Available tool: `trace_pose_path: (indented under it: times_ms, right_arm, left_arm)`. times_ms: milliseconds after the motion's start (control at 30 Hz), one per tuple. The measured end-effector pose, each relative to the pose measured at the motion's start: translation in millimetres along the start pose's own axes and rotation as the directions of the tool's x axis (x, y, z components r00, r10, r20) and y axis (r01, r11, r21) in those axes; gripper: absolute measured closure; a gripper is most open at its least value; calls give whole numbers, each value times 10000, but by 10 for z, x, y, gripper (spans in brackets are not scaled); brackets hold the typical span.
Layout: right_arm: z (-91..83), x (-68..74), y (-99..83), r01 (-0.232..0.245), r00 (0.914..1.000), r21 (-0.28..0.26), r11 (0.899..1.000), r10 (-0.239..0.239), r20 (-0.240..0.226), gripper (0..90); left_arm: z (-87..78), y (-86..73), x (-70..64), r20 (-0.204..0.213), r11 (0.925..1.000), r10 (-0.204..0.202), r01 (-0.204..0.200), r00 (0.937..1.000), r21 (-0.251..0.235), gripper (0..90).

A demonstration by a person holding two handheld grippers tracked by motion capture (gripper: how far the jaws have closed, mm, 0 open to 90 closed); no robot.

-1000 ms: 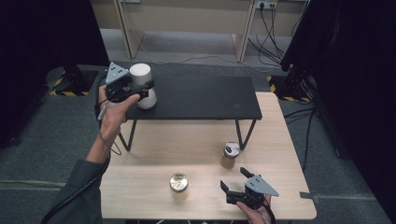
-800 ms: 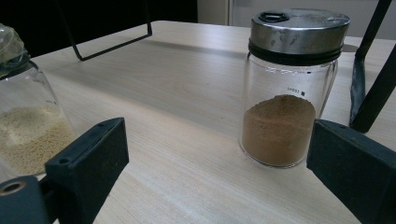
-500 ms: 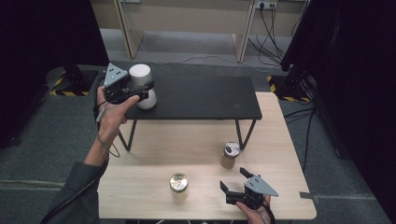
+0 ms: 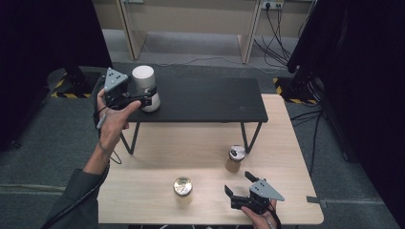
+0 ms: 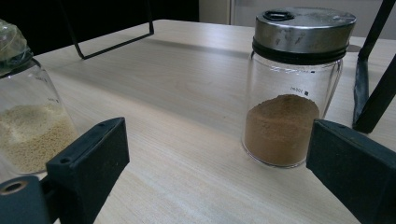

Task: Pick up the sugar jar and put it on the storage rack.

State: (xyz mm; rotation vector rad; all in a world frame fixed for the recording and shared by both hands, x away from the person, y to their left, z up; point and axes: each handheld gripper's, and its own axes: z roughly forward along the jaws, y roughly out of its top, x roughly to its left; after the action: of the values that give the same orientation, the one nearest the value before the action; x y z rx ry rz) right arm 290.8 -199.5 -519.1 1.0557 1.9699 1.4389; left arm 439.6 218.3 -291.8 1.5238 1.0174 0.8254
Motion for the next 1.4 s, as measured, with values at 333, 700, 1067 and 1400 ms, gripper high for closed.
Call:
trace_pose_path:
  times_ms: [333, 700, 1067, 1400]
  right_arm:
    - [-1, 0, 1, -3, 10000, -5, 10000, 3, 7, 62]
    - [-1, 0, 1, -19, 10000, -14, 10000, 19, 13, 62]
    - [0, 3, 0, -10, 10000, -5, 10000, 10, 13, 62]
    - [1, 4, -1, 9, 10000, 7, 10000, -9, 13, 62]
  left_arm:
    - [-69, -21, -65, -5, 9999, 109, -109, 9999, 66, 0]
    - [-170, -93, -118, 60, 9998, 49, -50, 10000, 197, 2]
    - [-256, -252, -140, 341, 9997, -215, 210, 9992, 135, 4]
    - [-377, -341, -289, 838, 10000, 14, -10, 9965, -47, 5]
